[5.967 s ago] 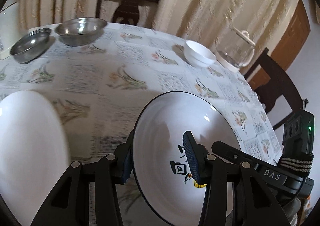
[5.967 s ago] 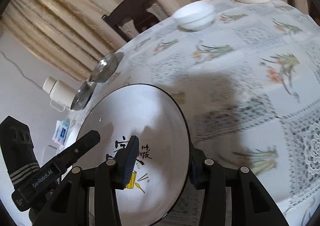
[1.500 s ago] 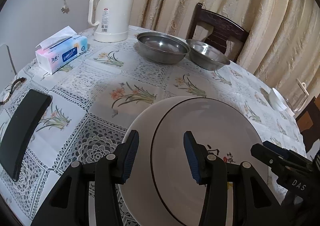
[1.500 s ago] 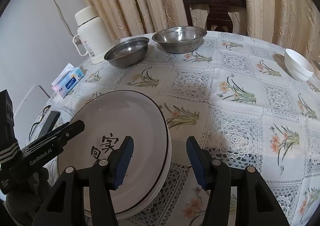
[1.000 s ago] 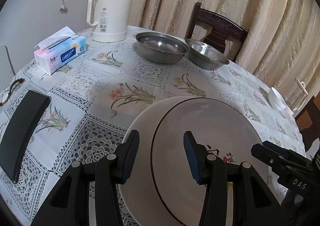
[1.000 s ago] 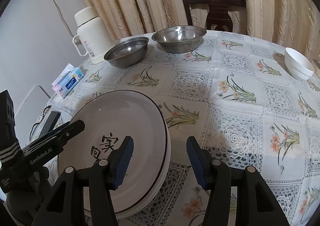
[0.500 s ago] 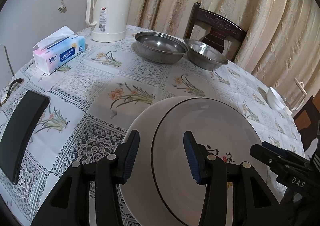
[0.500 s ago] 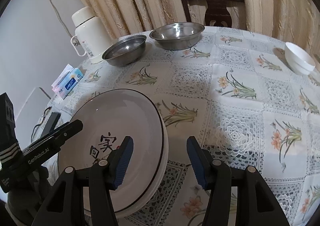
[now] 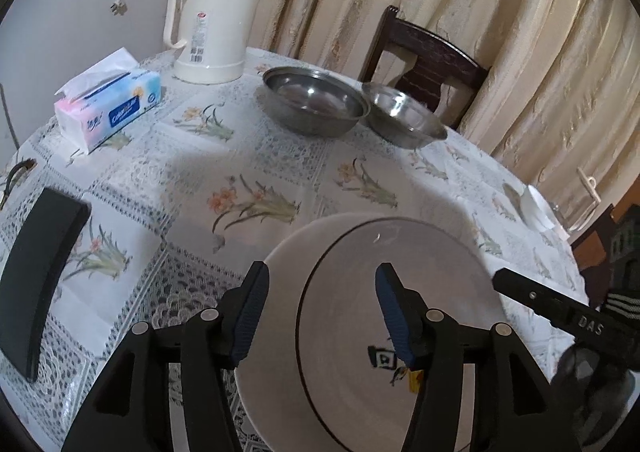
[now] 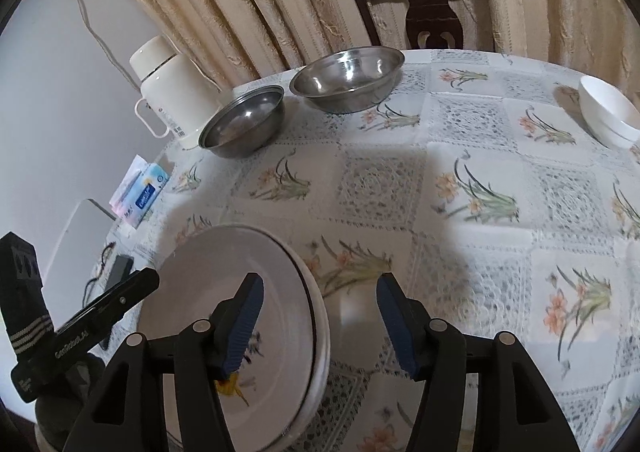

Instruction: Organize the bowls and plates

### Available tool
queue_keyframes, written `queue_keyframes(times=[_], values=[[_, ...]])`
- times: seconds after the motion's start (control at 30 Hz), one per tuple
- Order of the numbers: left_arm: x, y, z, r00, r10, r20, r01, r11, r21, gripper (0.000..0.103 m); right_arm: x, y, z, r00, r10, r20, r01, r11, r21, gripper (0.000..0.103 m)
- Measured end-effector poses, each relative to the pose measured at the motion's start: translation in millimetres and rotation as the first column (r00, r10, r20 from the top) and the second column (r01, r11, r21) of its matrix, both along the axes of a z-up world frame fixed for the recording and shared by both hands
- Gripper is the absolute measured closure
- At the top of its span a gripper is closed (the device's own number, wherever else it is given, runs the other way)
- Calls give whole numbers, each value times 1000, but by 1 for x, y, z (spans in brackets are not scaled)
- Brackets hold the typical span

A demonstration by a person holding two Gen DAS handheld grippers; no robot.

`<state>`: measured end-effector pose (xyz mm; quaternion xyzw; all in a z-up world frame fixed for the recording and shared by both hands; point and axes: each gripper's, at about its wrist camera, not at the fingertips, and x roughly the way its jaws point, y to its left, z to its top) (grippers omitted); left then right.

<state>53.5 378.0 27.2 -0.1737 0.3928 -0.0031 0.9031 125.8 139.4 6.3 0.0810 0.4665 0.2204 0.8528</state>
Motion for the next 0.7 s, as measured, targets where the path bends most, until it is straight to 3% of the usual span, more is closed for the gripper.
queue_keyframes(times=[0.43,0.7], values=[[61,26,30,999,-52,13,52,999,2,43,66,25,22,998,54,-43,-53,998,29,40],[115,47,24,997,-72,-31,71,997,-31,43,117,59,13,987,99,-125,-92,994,64,40]])
